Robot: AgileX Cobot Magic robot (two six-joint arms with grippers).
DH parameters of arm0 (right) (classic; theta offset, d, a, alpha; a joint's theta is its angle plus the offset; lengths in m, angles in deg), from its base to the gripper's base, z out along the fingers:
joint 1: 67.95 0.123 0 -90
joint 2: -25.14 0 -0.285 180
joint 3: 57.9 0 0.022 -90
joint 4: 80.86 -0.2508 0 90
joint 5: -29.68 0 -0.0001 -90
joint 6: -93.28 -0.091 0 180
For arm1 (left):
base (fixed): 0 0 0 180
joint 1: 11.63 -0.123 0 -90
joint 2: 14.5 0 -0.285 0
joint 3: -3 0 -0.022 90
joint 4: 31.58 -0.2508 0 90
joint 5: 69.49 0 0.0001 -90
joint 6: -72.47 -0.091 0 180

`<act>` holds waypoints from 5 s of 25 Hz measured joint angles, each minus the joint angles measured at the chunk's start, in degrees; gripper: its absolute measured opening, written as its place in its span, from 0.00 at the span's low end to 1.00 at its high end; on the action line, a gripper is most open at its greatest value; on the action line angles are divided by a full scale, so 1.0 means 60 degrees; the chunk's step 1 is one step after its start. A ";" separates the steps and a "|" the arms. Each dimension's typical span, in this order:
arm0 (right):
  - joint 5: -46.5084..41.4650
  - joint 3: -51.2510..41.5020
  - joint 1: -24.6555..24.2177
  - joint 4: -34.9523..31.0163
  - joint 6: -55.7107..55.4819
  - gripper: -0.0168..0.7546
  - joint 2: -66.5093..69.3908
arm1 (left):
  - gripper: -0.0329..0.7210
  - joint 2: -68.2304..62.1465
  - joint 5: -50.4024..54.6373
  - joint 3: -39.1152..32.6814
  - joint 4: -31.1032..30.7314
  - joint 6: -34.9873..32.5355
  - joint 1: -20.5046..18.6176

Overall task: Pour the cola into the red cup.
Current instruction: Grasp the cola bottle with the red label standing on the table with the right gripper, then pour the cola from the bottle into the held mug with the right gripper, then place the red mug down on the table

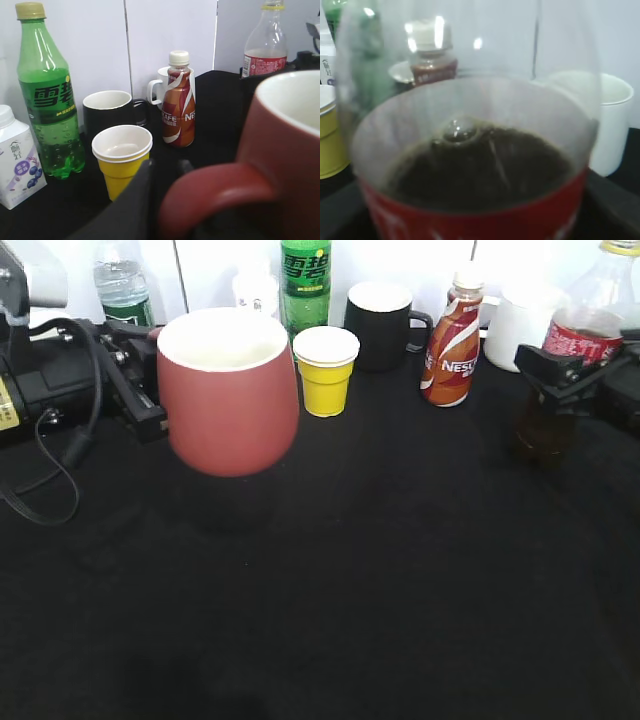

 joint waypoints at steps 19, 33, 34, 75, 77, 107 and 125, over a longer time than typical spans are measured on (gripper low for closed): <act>0.0246 -0.0015 0.0000 0.2869 -0.0018 0.67 -0.1497 | 0.17 -0.0313 0.0018 0.0606 -0.0072 0.0010 0.1381; -0.0489 0.0071 0.0000 0.3507 0.6697 0.67 -0.5075 | 0.17 -0.1260 0.1616 0.2861 0.0478 0.0010 0.4139; -0.0662 0.0071 0.0000 0.3507 0.7370 0.67 -0.5075 | 0.17 -0.1260 0.1616 0.2861 0.0478 0.0010 0.4139; -0.1860 0.0080 0.0000 0.3714 1.1237 0.67 -0.5085 | 0.17 -0.2420 0.1464 0.3719 0.0681 -0.0316 0.4146; -0.1860 0.0080 0.0000 0.3714 1.1247 0.67 -0.5085 | 0.17 -0.2428 0.1464 0.3719 0.0681 -0.0326 0.4146; -0.1035 0.0080 0.0000 0.3128 -0.4080 0.67 -0.5093 | 0.17 -0.4408 -0.1609 0.1457 0.6684 -0.4439 -0.0504; -0.1294 0.0080 0.0000 0.2767 -0.4079 0.66 -0.4297 | 0.48 -0.3381 -0.2395 -0.0902 0.6988 -0.4316 -0.0493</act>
